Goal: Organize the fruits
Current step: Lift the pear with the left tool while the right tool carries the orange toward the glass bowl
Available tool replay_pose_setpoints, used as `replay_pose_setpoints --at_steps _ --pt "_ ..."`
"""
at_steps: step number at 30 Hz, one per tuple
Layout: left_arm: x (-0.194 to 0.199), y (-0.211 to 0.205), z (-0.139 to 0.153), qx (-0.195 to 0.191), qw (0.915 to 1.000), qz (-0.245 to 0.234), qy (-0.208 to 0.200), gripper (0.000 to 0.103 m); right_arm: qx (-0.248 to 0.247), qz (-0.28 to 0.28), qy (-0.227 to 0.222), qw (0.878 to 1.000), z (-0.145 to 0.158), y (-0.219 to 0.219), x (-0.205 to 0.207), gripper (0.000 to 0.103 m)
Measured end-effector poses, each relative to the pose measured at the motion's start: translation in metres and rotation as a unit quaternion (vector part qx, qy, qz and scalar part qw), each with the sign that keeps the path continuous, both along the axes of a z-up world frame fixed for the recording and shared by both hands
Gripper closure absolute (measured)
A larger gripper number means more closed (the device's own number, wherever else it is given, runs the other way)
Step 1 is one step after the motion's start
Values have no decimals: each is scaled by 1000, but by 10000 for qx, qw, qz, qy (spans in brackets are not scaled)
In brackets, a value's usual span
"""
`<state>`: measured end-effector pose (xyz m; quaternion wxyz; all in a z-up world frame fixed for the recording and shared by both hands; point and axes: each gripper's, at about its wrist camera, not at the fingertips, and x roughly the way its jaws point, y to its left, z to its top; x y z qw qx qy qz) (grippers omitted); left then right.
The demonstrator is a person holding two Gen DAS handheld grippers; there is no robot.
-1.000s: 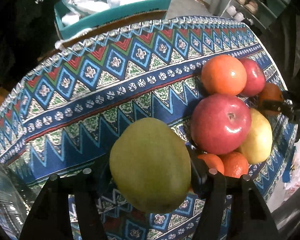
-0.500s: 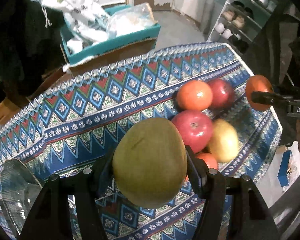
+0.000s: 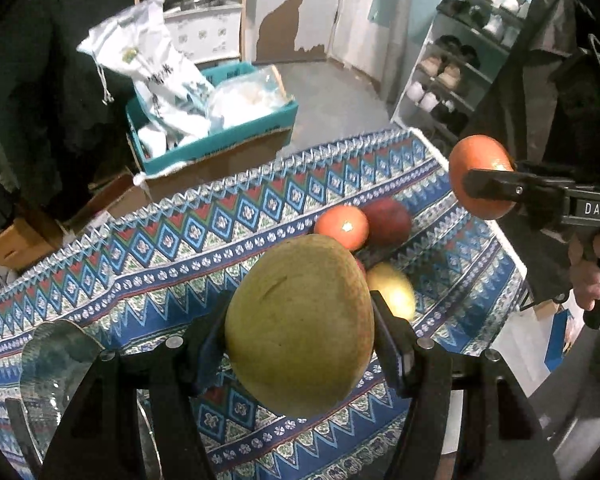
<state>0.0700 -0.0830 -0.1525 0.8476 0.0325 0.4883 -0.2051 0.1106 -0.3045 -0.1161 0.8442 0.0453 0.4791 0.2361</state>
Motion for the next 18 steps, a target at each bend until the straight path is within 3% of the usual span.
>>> replay_pose_setpoints --at_steps 18 --pt "-33 38 55 -280 9982 190 -495 36 403 571 -358 9969 46 56 -13 38"
